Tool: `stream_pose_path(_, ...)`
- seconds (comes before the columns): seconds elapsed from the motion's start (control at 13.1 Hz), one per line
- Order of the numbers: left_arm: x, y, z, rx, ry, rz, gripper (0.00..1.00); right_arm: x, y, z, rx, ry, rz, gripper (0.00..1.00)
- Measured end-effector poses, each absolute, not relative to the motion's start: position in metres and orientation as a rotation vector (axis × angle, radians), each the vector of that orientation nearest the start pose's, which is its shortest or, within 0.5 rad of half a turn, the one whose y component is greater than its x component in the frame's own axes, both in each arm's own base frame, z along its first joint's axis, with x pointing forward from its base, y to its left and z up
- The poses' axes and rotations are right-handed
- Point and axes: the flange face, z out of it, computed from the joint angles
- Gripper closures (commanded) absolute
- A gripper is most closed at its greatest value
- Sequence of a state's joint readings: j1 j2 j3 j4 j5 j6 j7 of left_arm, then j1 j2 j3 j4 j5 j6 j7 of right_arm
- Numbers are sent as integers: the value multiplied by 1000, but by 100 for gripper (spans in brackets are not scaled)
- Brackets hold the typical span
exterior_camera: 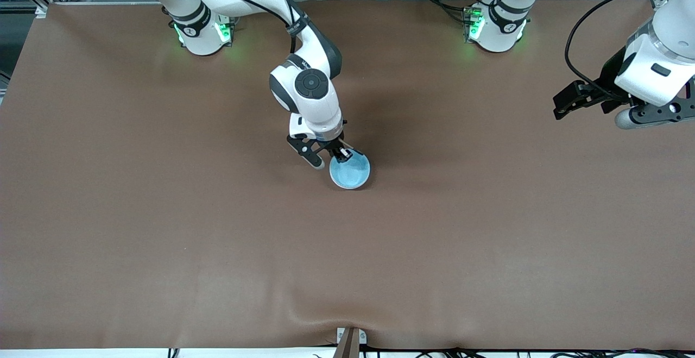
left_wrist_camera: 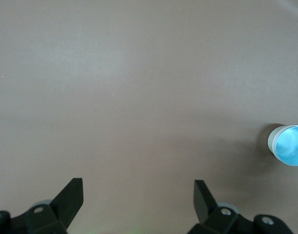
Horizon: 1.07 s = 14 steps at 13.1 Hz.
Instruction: Stack pink and blue bowls on white bowl
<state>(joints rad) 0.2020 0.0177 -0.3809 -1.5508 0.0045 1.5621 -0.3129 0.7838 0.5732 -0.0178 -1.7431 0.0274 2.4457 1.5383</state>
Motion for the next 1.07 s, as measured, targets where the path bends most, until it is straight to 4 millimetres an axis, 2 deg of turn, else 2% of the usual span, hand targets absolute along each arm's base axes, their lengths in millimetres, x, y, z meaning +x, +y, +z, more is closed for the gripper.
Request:
stream_pose_path(0.23, 550, -97, 622, -3134, -210, 16, 0, 507, 471, 282, -2743, 1169, -113, 0)
stream_pose_path(0.31, 550, -97, 621, -3134, -210, 18, 0, 518, 463, 295, -2728, 1184, -141, 0)
stream_pose_path(0.46, 550, -97, 621, -3135, -210, 20, 0, 543, 434, 331, -2740, 1178, -189, 0)
stream_pose_path(0.69, 550, -99, 619, -3150, -212, 33, 0, 574, 363, 384, -2870, 1036, -170, 0)
stream_pose_path(1.07, 550, -99, 615, -3150, -213, 46, 0, 599, 223, 454, -3064, 698, -20, 0)
